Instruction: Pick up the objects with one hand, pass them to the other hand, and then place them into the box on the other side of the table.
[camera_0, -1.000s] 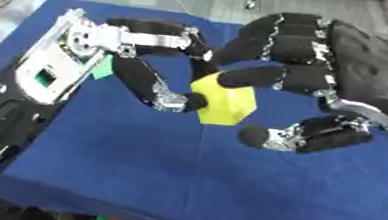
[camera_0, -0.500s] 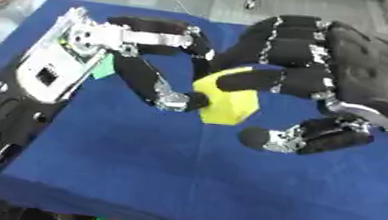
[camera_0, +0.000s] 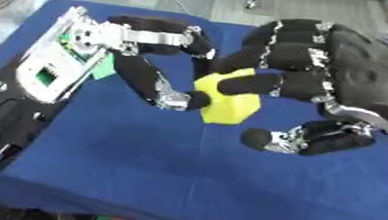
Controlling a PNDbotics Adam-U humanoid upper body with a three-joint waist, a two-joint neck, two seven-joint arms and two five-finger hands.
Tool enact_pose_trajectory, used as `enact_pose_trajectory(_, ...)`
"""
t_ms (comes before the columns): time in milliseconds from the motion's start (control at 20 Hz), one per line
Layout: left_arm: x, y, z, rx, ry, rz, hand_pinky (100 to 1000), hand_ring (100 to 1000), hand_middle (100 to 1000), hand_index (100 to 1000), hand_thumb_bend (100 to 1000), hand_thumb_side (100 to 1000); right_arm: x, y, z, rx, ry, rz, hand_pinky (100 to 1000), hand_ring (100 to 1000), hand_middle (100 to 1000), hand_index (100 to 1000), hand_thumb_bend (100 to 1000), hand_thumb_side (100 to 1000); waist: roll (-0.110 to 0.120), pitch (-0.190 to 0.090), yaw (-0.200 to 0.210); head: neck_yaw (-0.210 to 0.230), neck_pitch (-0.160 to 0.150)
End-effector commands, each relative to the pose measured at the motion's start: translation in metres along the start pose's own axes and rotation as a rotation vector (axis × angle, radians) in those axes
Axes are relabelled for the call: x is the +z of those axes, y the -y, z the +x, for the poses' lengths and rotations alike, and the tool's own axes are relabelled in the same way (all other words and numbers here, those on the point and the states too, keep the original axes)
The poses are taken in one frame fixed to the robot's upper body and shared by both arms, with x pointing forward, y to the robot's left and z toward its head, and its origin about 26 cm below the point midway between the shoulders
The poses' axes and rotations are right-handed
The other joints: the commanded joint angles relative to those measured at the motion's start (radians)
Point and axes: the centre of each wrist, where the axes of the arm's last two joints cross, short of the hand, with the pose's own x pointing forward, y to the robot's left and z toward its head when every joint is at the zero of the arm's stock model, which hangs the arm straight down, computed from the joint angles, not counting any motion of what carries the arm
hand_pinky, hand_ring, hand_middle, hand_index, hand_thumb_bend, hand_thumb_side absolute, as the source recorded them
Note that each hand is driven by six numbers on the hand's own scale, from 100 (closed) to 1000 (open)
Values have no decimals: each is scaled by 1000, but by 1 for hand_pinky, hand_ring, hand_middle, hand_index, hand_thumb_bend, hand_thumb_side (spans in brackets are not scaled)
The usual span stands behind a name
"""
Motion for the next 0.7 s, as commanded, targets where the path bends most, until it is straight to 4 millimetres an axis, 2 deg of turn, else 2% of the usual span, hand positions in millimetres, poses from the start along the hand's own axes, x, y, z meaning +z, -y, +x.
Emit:
enact_pose_trajectory(50,1,-9,9,-26,15,10,700,548,447,621,100,545,0,9,0,40,7,11,736,706,792,865,388,165,0,-12,0,5,5)
enact_pose_trajectory(700,-2,-11,14,-43,30,-11,703,551,449,623,109,544,-3,11,0,97,-7,84,720,691,789,854,392,127,0,-13,-3,8,5)
